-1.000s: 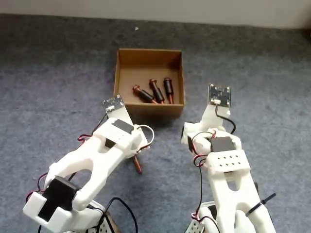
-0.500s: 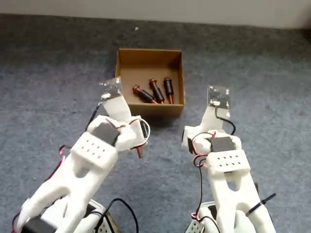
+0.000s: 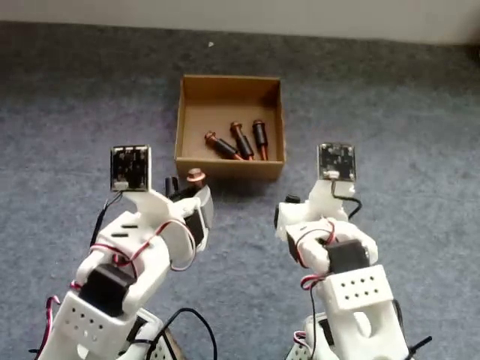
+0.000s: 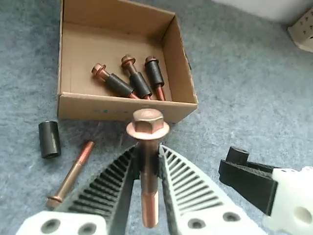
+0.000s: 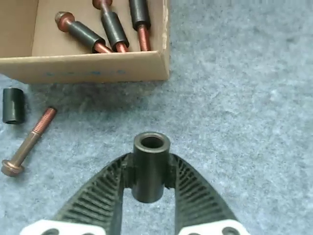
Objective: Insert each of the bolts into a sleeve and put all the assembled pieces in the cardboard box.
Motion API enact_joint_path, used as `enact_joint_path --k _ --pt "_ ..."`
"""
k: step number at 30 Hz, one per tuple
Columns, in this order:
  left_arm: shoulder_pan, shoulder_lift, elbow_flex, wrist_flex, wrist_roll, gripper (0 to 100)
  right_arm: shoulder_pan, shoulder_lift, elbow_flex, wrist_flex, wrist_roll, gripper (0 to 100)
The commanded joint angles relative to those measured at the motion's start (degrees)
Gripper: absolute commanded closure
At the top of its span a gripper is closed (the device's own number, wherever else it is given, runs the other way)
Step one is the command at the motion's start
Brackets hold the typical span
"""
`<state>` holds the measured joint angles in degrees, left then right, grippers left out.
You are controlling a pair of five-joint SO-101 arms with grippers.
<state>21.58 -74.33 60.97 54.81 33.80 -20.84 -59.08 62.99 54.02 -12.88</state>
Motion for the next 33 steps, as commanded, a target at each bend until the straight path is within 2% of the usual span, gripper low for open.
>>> enact_joint_path --k 1,6,12,16,27,33 --pt "0.3 -8.7 4.7 -6.2 -1.8 100 -3.6 -3.9 0.3 -0.2 1.3 99.3" --pt "0.2 -19.3 11.7 -11.0 -4.6 100 -8.0 -5.7 2.7 -1.6 2.8 99.3" --pt "0.2 -30.9 17.5 -11.5 -4.6 100 -12.5 -10.6 8.7 -6.5 6.8 99.3" --pt "0.2 -29.9 18.0 -11.5 -4.6 100 -14.9 -16.5 13.6 -9.9 8.5 99.3" --pt "0.3 -29.8 18.1 -15.6 -4.2 100 -19.4 -31.3 28.4 -21.9 19.2 99.3" --pt "0.6 -29.8 18.4 -15.5 -4.1 100 -20.3 -39.0 32.7 -24.0 20.1 99.3"
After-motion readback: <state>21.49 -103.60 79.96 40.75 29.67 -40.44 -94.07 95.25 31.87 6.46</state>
